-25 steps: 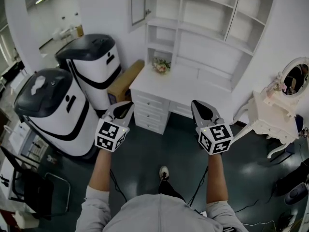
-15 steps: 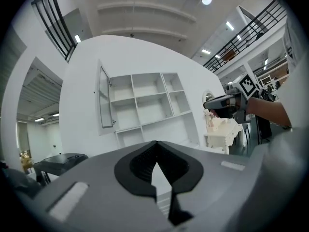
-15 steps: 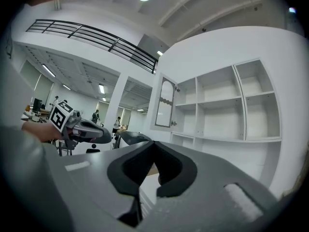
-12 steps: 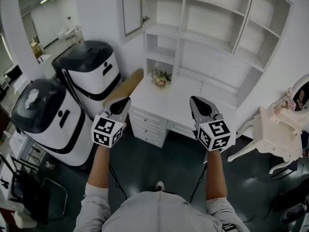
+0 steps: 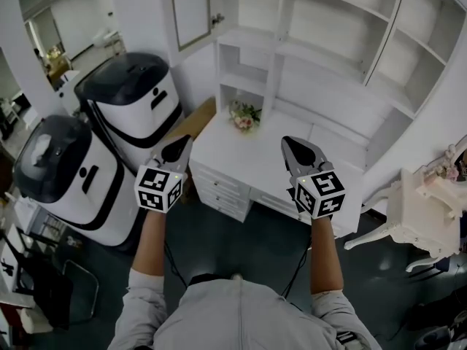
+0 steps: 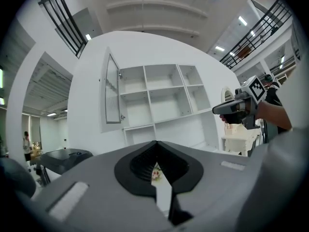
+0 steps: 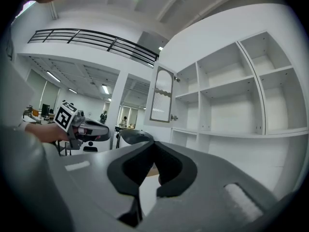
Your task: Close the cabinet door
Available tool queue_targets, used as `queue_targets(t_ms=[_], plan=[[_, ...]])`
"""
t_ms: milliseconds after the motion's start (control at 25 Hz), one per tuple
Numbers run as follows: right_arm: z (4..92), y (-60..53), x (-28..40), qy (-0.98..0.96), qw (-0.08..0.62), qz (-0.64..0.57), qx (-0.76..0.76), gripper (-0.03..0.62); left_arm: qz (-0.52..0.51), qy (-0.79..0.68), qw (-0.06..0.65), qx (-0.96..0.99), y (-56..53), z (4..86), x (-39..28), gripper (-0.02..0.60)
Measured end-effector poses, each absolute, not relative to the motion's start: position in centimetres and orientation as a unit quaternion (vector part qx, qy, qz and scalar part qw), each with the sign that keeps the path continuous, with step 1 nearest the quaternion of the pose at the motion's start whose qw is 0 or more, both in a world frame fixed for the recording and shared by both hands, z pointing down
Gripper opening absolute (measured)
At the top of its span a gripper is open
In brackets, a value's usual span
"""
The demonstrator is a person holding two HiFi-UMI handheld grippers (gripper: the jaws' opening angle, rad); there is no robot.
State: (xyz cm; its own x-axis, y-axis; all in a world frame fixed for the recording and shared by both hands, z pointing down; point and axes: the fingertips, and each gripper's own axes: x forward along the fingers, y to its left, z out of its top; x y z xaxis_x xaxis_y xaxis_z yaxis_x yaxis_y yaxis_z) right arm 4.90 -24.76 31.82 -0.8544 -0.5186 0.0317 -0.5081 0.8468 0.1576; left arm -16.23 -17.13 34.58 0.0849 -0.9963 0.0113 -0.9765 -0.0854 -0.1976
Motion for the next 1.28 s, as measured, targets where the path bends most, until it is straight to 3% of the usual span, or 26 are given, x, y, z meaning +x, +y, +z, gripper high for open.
queue_targets(t_ms=[360, 960, 1280], plan=[[32.7, -29.0, 1.9, -0.963, 0.033, -0.051, 0.261, 0.002, -0.072, 0.700, 0.074, -0.706, -21.6, 33.5, -20.8, 0.057], [31.2, -37.3, -6.2, -0.949, 0.033, -0.052, 0.310, 0.002, -0.034, 0.719, 0.091, -0.688, -33.7, 28.9, -34.7, 0.147], [30.8, -40.5, -10.0, -0.939, 0.030, -0.053, 0.339, 0.002, -0.031, 0.712, 0.096, -0.695, -38.8, 28.5, -39.2, 0.152]])
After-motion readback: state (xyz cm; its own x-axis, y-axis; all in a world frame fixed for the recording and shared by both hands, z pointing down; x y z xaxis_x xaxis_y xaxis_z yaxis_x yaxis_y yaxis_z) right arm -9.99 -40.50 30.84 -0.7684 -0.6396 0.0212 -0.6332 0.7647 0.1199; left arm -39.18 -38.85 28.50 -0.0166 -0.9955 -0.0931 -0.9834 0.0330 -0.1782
